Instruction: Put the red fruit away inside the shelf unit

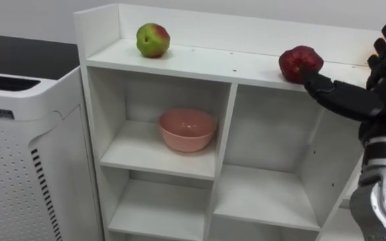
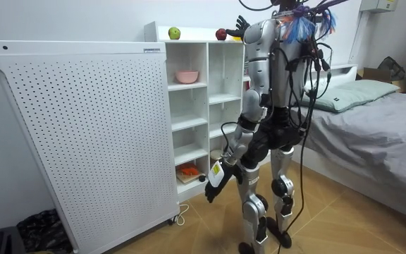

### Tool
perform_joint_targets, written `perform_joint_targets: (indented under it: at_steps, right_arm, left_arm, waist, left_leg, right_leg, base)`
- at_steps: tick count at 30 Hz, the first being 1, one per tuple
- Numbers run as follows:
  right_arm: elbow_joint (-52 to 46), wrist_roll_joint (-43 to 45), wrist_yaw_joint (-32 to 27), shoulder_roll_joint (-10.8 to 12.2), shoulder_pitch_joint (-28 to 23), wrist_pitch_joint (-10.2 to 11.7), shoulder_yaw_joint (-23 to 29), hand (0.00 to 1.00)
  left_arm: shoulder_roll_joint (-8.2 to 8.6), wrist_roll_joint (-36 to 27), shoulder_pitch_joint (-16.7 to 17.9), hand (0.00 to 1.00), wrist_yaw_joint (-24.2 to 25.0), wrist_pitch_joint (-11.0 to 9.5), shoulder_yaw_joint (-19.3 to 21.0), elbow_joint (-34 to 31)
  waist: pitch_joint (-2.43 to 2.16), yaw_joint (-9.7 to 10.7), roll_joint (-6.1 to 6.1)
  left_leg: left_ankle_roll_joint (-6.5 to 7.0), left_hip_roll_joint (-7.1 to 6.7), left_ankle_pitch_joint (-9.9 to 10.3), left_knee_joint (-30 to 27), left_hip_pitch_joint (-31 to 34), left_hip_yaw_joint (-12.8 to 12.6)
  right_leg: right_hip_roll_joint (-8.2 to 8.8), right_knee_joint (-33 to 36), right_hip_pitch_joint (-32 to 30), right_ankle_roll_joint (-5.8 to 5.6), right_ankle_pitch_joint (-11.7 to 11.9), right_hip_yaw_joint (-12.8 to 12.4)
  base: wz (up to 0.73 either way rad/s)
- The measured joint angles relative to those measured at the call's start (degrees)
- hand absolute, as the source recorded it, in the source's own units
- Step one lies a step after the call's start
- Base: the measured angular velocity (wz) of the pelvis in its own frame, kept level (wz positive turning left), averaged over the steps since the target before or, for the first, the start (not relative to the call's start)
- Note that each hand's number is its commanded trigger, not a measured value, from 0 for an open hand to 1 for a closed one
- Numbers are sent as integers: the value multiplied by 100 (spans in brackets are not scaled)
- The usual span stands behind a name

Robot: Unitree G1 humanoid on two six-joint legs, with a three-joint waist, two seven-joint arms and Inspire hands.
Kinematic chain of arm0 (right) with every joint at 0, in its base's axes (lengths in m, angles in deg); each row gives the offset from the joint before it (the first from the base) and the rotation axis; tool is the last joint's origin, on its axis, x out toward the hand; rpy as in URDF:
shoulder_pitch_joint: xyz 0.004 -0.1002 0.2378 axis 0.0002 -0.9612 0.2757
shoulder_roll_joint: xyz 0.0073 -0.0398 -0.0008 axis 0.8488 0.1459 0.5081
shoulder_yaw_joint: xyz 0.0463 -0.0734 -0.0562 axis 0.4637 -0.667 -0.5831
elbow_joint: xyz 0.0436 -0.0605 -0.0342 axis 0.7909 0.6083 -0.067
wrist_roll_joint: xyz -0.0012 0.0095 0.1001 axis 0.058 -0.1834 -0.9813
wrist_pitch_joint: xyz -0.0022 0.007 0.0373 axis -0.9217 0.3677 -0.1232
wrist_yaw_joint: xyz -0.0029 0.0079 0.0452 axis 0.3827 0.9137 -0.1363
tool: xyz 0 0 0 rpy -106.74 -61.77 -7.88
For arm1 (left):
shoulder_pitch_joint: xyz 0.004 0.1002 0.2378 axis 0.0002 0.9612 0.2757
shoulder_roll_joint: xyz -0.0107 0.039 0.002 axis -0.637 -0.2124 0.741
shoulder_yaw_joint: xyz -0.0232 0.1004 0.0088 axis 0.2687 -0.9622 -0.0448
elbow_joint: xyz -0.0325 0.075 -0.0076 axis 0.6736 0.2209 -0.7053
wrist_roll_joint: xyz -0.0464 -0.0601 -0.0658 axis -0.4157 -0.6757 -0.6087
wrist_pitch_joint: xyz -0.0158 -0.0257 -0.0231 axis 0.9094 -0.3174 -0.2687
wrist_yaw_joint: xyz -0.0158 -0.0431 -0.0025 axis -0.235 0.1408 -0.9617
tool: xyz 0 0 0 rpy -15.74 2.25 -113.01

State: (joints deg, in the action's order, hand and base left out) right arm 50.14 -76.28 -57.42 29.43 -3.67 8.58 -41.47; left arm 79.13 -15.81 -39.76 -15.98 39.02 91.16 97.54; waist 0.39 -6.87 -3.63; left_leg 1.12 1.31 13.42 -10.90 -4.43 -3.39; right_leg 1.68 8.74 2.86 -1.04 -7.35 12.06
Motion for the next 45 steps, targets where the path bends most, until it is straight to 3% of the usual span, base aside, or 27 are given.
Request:
perform_joint_targets:
  at_steps: [9,12,15,28,29,30,32,45]
  right_arm:
    - [964,-24,59,-343,576,-157,-51,0]
    - [1043,-39,121,-366,620,-182,-52,0]
    - [1194,-144,268,-527,664,-263,-53,0]
    - [1407,-166,369,-550,909,-308,-165,0]
    - [1408,-163,405,-550,909,-308,-165,3]
    - [1408,-163,431,-550,909,-308,-165,19]
    - [1447,-167,512,-579,912,-304,-168,100]
    - [1622,-214,909,-852,1114,-428,-337,100]
  left_arm:
    - [-11,2,-18,0,20,194,9,-40]
    - [-52,3,5,0,95,203,16,-177]
    - [-130,1,3,0,148,203,18,-294]
    - [-209,5,36,0,267,253,25,-520]
    - [-210,5,36,0,273,261,25,-521]
    - [-211,5,37,0,277,267,25,-522]
    - [-212,7,46,0,321,291,25,-558]
    - [-252,7,209,0,412,320,23,-800]
  waist:
    - [-16,3,-38]
    - [-19,8,-124]
    - [-41,0,-225]
    - [-44,-79,-237]
    - [-43,-80,-235]
    - [-43,-80,-235]
    - [-41,-96,-229]
    - [-35,-103,-220]
  left_leg:
    - [-8,-1,-8,0,13,47]
    - [-8,0,-11,-4,26,66]
    - [-9,2,-11,-25,50,100]
    - [-10,-1,-12,-50,76,130]
    - [-10,-1,-12,-51,77,128]
    - [-10,-1,-12,-52,77,128]
    - [-10,-2,-12,-58,76,112]
    - [-20,3,-17,-27,81,96]
  right_leg:
    - [2,-4,-1,0,0,71]
    - [4,-8,-6,0,0,115]
    - [7,-10,-5,0,0,171]
    - [13,-14,-2,1,1,224]
    - [13,-14,-2,1,1,224]
    - [13,-14,-2,1,1,224]
    - [13,-13,2,2,1,223]
    - [8,-8,-1,13,8,222]
  base:
    - [2]
    - [1]
    - [7]
    - [1]
    - [0]
    - [0]
    - [0]
    - [0]
